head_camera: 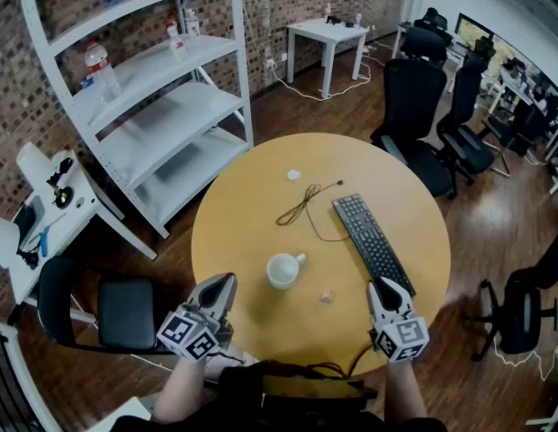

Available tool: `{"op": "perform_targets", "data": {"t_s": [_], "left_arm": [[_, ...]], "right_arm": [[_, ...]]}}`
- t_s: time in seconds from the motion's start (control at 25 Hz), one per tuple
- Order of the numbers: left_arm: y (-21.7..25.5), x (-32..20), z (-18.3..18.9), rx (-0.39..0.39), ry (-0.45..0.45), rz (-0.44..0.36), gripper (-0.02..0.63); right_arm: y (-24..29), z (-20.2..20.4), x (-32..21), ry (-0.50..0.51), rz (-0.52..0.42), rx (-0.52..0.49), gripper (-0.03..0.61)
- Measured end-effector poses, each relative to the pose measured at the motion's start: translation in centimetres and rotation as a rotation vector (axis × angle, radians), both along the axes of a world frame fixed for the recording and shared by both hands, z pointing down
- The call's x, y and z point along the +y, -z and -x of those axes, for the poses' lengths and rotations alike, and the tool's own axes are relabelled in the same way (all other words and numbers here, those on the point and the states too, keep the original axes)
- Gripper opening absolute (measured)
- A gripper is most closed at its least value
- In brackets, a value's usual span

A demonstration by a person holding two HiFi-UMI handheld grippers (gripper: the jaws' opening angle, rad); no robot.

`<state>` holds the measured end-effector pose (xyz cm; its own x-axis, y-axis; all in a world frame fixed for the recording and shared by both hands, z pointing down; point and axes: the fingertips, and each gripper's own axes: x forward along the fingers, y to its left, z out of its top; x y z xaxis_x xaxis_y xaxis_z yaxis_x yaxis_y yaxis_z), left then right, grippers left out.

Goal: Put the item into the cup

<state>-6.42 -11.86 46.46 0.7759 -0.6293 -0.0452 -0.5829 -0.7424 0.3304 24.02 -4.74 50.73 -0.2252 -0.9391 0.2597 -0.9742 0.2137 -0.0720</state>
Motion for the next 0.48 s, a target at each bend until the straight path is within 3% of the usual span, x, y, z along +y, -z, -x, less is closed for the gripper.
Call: {"op": "perform_targets", "data": {"t_s": [0.48], "left_arm": [[-2.0, -1.7, 3.7, -0.005, 0.063, 0.071, 0.003]], "right_arm": [[-9.9, 5.7, -2.5, 0.176, 0.328, 0.135, 0.087]]}}
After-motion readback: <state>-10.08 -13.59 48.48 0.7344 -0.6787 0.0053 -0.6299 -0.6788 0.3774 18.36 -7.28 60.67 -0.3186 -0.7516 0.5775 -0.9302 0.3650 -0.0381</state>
